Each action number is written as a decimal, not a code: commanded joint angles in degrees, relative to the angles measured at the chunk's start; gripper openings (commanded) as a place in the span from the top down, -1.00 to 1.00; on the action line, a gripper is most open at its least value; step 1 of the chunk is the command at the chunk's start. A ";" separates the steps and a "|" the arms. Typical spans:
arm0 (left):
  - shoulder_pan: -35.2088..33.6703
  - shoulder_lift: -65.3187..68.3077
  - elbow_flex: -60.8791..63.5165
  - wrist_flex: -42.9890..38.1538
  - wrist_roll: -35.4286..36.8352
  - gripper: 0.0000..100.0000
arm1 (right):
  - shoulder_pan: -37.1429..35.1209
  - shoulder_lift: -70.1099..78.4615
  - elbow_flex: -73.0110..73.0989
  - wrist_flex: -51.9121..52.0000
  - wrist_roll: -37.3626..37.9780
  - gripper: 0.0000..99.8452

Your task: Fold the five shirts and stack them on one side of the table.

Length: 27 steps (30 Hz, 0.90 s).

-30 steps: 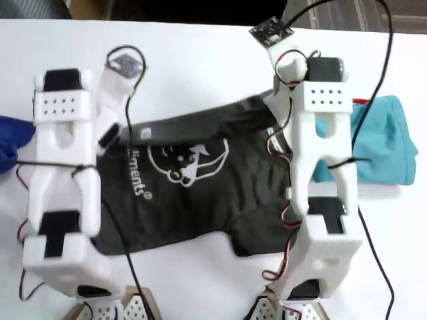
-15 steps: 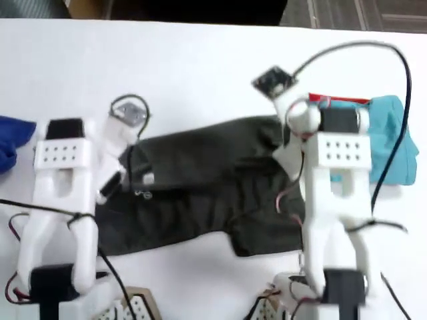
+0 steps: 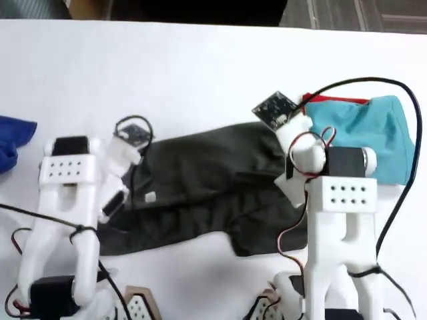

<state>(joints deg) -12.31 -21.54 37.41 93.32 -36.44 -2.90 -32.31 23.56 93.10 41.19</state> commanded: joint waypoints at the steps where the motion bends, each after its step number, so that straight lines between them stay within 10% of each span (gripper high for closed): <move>1: -1.23 -2.11 2.15 -2.02 -0.88 0.95 | 1.63 -2.95 -0.70 1.89 0.62 0.96; 27: -7.30 -2.11 3.03 1.49 -3.16 0.95 | 7.96 -3.65 0.35 4.62 4.66 0.96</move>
<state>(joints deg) -18.55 -21.80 40.31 94.02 -38.81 4.48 -33.89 23.91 97.41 45.67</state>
